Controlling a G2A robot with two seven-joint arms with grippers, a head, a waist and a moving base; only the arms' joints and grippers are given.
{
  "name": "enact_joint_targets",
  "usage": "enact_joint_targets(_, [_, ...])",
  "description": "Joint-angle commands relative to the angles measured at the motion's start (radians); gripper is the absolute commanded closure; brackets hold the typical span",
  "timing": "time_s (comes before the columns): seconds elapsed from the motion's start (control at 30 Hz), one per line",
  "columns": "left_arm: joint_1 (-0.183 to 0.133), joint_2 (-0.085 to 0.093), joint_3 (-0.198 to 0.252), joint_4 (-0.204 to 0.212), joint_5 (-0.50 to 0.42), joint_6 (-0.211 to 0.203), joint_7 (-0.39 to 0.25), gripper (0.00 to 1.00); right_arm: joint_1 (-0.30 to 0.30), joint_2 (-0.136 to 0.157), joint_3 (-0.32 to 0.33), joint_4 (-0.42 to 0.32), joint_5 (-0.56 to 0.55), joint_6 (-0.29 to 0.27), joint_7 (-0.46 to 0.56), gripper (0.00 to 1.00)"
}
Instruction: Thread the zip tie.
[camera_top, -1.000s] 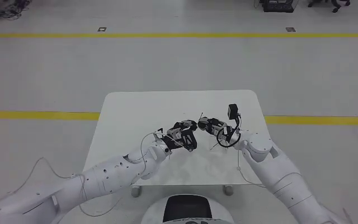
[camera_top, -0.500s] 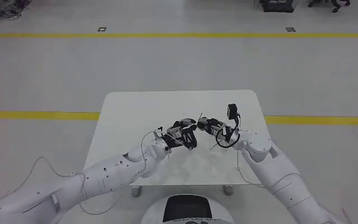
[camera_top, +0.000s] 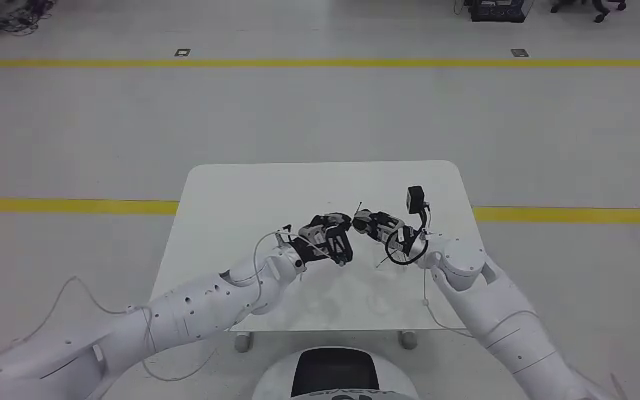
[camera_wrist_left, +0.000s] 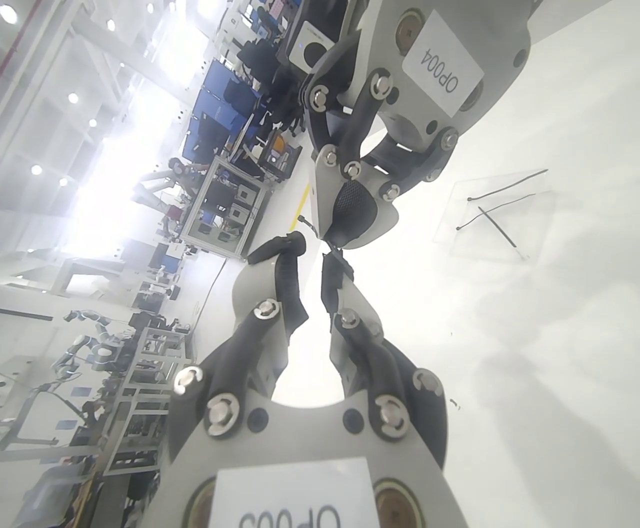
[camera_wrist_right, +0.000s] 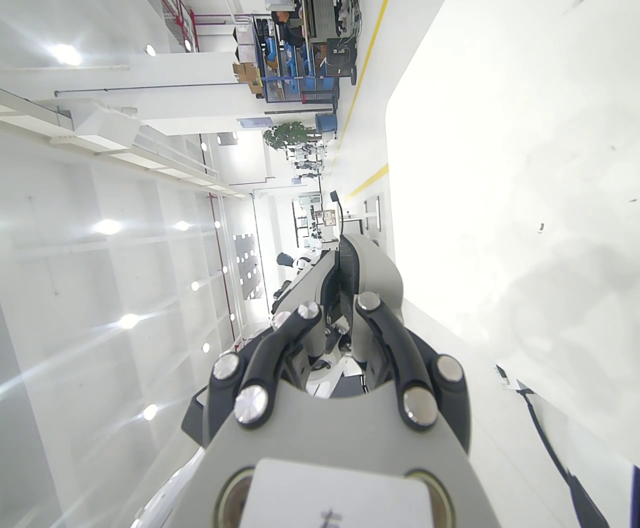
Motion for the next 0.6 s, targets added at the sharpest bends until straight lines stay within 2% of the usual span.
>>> enact_joint_targets(0.0, [0.0,0.0,0.0,0.0,0.0,-0.002,0.002,0.89,-0.001,-0.001,0.001,-0.001,-0.002,0.001,-0.001,1.0])
enact_joint_targets(0.3, [0.005,-0.001,0.0,0.0,0.0,-0.001,0.032,0.85,-0.005,-0.006,0.006,0.0,-0.008,0.006,-0.002,1.0])
enact_joint_targets(0.57, [0.006,-0.003,0.0,0.006,0.0,-0.01,0.044,0.86,-0.004,-0.011,0.006,0.006,-0.01,0.011,-0.001,1.0])
